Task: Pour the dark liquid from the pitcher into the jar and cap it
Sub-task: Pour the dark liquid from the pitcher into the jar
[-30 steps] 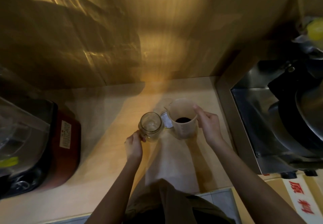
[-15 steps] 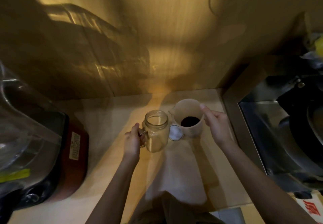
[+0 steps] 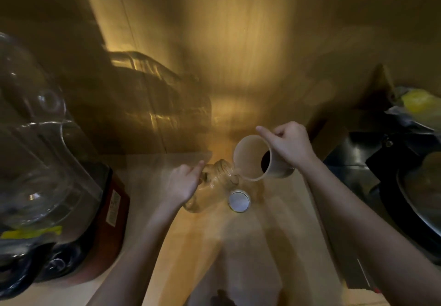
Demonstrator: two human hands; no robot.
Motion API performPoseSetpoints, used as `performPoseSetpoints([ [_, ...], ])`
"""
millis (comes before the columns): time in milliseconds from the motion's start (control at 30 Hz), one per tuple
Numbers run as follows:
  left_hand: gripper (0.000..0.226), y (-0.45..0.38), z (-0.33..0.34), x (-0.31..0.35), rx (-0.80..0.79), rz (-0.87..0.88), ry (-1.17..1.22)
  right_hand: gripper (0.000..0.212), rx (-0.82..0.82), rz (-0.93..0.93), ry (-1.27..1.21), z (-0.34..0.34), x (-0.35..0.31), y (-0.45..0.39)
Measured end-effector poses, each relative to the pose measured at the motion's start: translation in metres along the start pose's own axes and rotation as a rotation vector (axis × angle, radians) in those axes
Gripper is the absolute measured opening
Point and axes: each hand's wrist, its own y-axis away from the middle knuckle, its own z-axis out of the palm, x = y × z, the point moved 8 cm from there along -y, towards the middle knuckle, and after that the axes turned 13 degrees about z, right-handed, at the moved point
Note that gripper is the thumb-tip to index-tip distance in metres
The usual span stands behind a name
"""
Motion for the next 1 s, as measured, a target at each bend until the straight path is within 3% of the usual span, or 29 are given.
performPoseSetpoints([
  [200,0.056,0.015,-0.009,0.026,0.11,-0.003,0.135,0.056,0.121,-0.214,0.201,-0.008,-0.046,0.005],
  [333,0.05,0.022,-0.016,0.041,0.203,0.032,0.118,0.039,0.233,-0.455,0.206,-0.017,-0.073,0.017],
  [500,0.043,0.027,-0.016,0.05,0.232,0.026,0.105,0.036,0.305,-0.611,0.232,-0.024,-0.092,0.022],
  [1000,0.039,0.026,-0.006,0.055,0.207,-0.018,0.264,0.043,0.363,-0.697,0.304,-0.031,-0.112,0.018],
])
